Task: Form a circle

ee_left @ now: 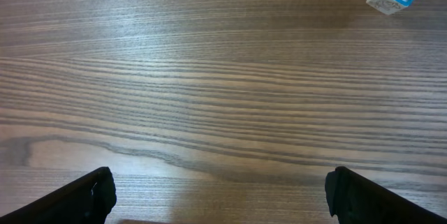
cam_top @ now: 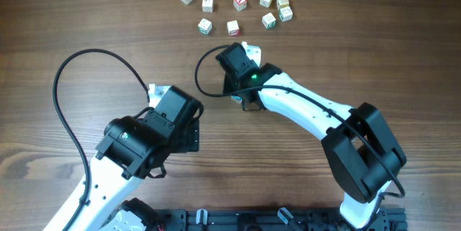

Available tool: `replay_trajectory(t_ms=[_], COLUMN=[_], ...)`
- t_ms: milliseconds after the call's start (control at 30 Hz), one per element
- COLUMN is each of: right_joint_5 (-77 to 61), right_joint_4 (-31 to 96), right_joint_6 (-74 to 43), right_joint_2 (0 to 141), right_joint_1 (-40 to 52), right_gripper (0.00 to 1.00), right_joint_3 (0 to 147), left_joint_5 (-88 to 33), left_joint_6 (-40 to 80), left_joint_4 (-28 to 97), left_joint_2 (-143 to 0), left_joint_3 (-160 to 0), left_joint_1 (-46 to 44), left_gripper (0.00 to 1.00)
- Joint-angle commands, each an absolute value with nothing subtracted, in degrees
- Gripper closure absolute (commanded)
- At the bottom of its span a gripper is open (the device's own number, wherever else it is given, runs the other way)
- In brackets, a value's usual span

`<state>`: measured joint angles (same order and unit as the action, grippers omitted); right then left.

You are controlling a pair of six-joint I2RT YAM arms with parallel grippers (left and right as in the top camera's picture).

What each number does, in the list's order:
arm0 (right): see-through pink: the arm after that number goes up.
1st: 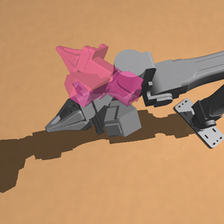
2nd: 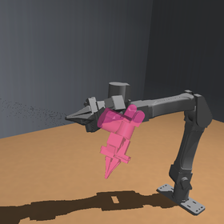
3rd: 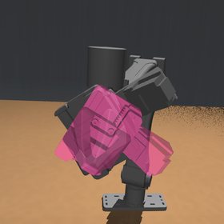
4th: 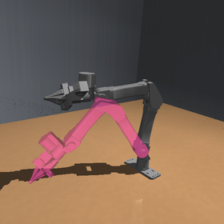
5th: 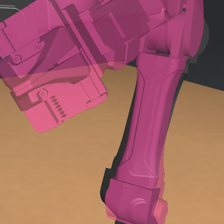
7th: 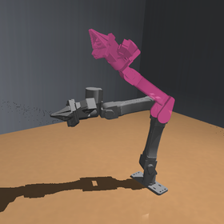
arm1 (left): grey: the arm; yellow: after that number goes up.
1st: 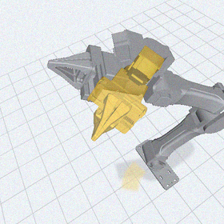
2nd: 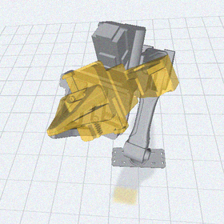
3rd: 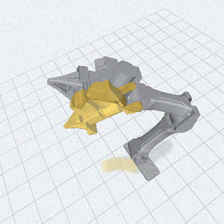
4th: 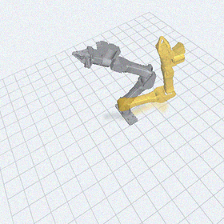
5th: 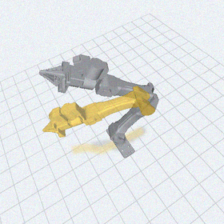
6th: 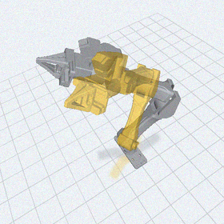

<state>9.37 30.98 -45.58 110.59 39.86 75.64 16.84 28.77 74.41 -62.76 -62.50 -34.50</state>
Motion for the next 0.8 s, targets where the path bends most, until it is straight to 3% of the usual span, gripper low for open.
replay_trajectory(t_ms=[0, 300, 500, 633, 767], right_joint_5=[8.3, 8.2, 8.2, 8.3, 7.4], right_joint_4=[33.3, 34.0, 33.9, 33.8, 32.6], right_joint_6=[-55.8, -62.2, -63.6, -62.9, -56.9], right_joint_2=[111.5, 115.1, 116.0, 116.0, 116.0], right_joint_1=[40.0, 42.0, 42.0, 42.0, 42.0], right_gripper=[0.50, 0.47, 0.56, 0.71, 0.73], right_joint_3=[76.4, 76.4, 76.4, 76.4, 76.4], left_joint_5=[17.6, 17.6, 17.6, 17.6, 17.6], left_joint_6=[28.9, 28.9, 28.9, 28.9, 28.9], left_joint_4=[74.4, 74.4, 74.4, 74.4, 74.4], left_joint_2=[-62.3, -62.4, -62.4, -62.4, -62.4], left_joint_3=[-62.2, -62.2, -62.2, -62.2, -62.2], left_joint_1=[-34.2, -34.2, -34.2, -34.2, -34.2], left_gripper=[0.00, 0.00, 0.00, 0.00, 0.00])
